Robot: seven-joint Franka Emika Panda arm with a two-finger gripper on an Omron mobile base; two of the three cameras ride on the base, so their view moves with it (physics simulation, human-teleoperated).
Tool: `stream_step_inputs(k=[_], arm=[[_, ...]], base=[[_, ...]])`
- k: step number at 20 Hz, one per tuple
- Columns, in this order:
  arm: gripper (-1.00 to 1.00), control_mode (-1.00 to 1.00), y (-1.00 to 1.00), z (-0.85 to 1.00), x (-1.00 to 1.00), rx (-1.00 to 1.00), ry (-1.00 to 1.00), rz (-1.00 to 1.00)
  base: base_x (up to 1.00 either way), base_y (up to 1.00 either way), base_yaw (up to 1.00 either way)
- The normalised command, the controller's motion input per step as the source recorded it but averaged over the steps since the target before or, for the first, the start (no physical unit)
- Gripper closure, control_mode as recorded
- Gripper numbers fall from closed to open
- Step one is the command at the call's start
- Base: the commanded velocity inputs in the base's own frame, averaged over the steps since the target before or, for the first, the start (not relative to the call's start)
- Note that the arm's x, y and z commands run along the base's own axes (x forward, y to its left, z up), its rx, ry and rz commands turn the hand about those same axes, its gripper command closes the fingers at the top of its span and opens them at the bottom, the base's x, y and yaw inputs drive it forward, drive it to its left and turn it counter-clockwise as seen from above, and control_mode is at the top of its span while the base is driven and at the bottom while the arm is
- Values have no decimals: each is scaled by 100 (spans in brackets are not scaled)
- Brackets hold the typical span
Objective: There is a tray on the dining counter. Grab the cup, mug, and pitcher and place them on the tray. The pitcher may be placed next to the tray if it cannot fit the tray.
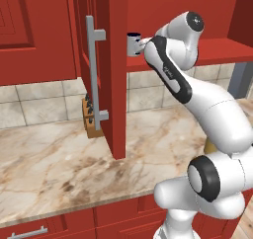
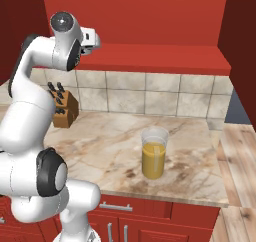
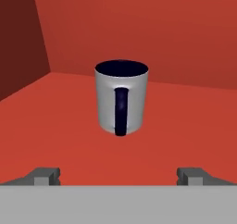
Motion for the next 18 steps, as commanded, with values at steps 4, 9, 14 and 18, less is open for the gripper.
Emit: stream_step_inputs(k=[4, 9, 14, 18], arm=[[-100, -100, 0, -16, 31, 0, 0, 0], [-100, -100, 4, -11, 37, 0, 0, 0], [-100, -100, 15, -1, 28, 0, 0, 0], [-100, -100, 14, 0, 26, 0, 0, 0]], base=[[0, 0, 0], [0, 0, 0], [0, 0, 0], [0, 0, 0]])
